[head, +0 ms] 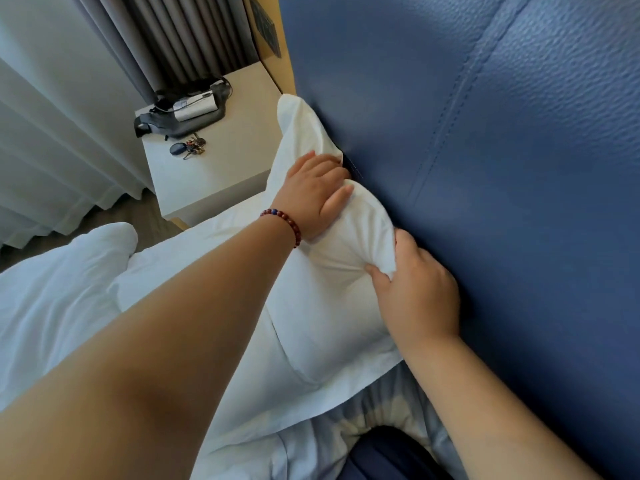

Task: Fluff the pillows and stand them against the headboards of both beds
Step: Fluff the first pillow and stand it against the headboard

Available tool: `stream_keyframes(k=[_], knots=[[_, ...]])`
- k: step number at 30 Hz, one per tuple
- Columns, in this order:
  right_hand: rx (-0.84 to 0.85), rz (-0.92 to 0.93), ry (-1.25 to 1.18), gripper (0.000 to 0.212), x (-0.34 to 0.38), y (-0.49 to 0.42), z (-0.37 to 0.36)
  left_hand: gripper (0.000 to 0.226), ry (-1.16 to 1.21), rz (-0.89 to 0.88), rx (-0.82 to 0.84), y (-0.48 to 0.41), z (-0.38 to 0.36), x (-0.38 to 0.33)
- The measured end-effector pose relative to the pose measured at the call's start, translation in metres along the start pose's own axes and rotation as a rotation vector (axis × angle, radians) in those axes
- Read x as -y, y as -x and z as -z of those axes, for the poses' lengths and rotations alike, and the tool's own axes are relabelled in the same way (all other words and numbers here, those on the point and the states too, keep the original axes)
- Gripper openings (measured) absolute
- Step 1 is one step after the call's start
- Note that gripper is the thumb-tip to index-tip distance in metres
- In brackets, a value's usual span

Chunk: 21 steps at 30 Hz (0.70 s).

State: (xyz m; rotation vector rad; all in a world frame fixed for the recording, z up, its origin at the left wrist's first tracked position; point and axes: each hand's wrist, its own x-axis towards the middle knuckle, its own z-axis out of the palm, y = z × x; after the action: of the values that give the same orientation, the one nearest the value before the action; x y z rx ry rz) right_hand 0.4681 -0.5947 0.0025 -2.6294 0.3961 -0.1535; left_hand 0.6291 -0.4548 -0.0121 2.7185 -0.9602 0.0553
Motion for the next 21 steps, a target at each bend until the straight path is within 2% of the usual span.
stream_keyframes(k=[4,5,8,9,11,13,15,17,19,21], knots=[[0.051,-0.031,-0.089,0.074,-0.002,0.009,-0.003,0.066,0.035,-0.002,0.003,-0.002,-0.001,0.003],[0.018,-0.008,-0.081,0.078,-0.002,0.016,-0.002,0.063,0.029,-0.013,0.009,-0.002,-0.001,0.001],[-0.218,0.191,0.061,0.072,0.01,0.041,-0.001,0.057,0.047,-0.035,-0.02,0.003,-0.004,-0.006],[-0.246,0.249,0.063,0.07,0.014,0.044,-0.004,0.056,0.075,-0.027,-0.046,0.007,-0.006,-0.008],[-0.168,0.275,0.058,0.07,0.018,0.041,-0.01,0.054,0.149,0.031,-0.107,0.02,-0.01,-0.01],[0.009,0.202,0.168,0.075,0.015,0.035,-0.016,0.053,0.218,0.138,-0.135,0.036,-0.017,-0.011],[0.089,0.145,0.249,0.078,0.012,0.032,-0.021,0.057,0.319,0.286,-0.135,0.053,-0.028,-0.016],[0.057,0.137,0.218,0.076,0.014,0.032,-0.022,0.06,0.493,0.501,-0.178,0.067,-0.042,-0.027],[-0.049,0.155,0.151,0.071,0.015,0.028,-0.019,0.061,0.714,0.755,-0.253,0.077,-0.053,-0.041],[-0.1,0.157,0.148,0.068,0.01,0.021,-0.014,0.061,0.845,0.929,-0.276,0.084,-0.059,-0.051]])
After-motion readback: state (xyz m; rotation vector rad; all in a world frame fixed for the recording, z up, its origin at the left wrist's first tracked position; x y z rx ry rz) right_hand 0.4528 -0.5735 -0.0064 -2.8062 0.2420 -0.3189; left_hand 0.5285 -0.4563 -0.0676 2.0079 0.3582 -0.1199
